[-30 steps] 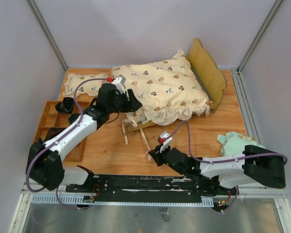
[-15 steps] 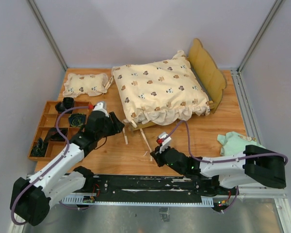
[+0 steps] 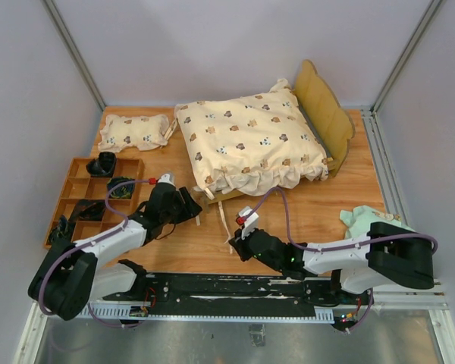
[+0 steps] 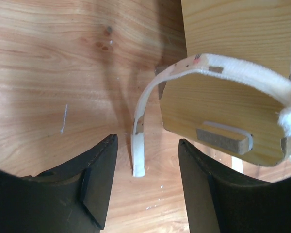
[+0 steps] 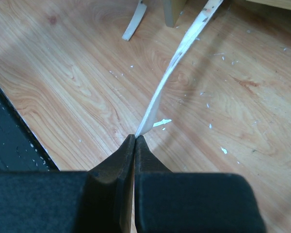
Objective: Set up the pet bed
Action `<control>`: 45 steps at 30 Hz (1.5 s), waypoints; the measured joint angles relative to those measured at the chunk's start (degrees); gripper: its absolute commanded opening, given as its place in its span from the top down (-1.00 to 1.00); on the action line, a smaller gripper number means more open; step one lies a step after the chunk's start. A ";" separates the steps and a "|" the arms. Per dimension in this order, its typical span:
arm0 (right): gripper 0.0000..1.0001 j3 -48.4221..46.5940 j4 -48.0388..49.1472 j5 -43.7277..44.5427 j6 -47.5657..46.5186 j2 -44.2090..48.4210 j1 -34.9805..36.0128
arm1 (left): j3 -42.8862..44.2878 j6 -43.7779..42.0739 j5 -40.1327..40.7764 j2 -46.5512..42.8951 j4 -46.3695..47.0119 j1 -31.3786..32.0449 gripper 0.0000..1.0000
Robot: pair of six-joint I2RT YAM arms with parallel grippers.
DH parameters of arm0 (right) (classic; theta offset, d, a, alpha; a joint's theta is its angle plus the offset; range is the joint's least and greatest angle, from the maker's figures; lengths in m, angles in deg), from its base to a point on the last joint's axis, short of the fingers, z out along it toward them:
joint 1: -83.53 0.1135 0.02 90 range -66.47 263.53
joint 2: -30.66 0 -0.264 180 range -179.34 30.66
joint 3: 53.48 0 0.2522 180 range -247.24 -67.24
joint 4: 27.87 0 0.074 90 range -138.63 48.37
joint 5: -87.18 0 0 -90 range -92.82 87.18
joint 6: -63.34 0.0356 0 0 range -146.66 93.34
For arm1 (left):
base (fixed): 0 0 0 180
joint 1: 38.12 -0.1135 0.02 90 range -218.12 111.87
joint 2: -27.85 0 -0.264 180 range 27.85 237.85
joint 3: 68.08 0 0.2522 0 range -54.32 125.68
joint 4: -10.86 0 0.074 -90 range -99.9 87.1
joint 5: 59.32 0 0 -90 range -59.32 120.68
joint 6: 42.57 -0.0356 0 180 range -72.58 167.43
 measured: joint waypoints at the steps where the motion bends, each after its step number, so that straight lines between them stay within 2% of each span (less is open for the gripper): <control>1: 0.99 -0.09 0.02 -0.24 0.00 -0.39 0.00 | -0.20 0.13 -0.04 1.01 1.62 0.00 -0.08; 3: 0.99 -0.09 0.00 -0.61 0.02 -0.61 0.00 | -1.03 0.57 -0.66 2.97 4.98 0.02 0.16; 6: 0.99 -0.09 -0.11 -0.83 0.02 -0.46 0.00 | -2.19 1.27 -1.99 5.86 8.04 0.00 0.73; 8: 0.99 -0.11 -0.50 -0.79 0.02 0.24 0.00 | -2.60 0.94 -3.19 6.91 8.92 0.02 0.98; 11: 0.99 -0.20 -1.66 -0.52 0.00 2.47 0.00 | -3.58 0.83 -4.66 5.18 9.57 0.02 1.00; 14: 1.00 -0.92 -2.93 0.22 -0.07 4.44 -0.02 | -4.28 1.20 -5.60 -0.63 7.82 0.57 0.99; 18: 0.99 -1.31 -3.43 0.81 -0.26 6.51 -0.09 | -4.31 2.40 -5.31 -12.26 4.57 6.43 0.99; 22: 0.99 -1.33 -4.70 1.31 -0.24 9.01 -0.13 | -5.38 5.40 -5.46 -17.46 4.35 12.79 1.00; 26: 0.99 -1.33 -6.25 2.49 -0.22 12.85 -0.42 | -8.70 8.85 -3.74 -17.38 4.48 20.35 0.99; 29: 0.99 -1.33 -6.67 3.30 -0.20 14.95 -0.50 | -10.82 11.19 -3.08 -13.94 5.92 25.55 0.99; 33: 0.99 -1.36 -7.72 3.65 -0.20 16.48 -0.50 | -9.49 11.61 -2.29 -6.73 6.86 31.08 0.99; 36: 0.99 -1.36 -8.59 4.35 -0.20 17.20 -0.50 | -7.15 11.19 -1.99 -4.72 7.67 34.86 0.99; 41: 0.99 -1.38 -9.29 5.79 -0.24 17.66 -0.50 | -4.42 10.91 -0.31 -6.38 9.90 40.81 0.99; 45: 0.99 -2.19 -9.88 6.47 -0.42 17.70 -0.50 | -4.26 11.37 0.15 -10.51 10.14 42.93 0.99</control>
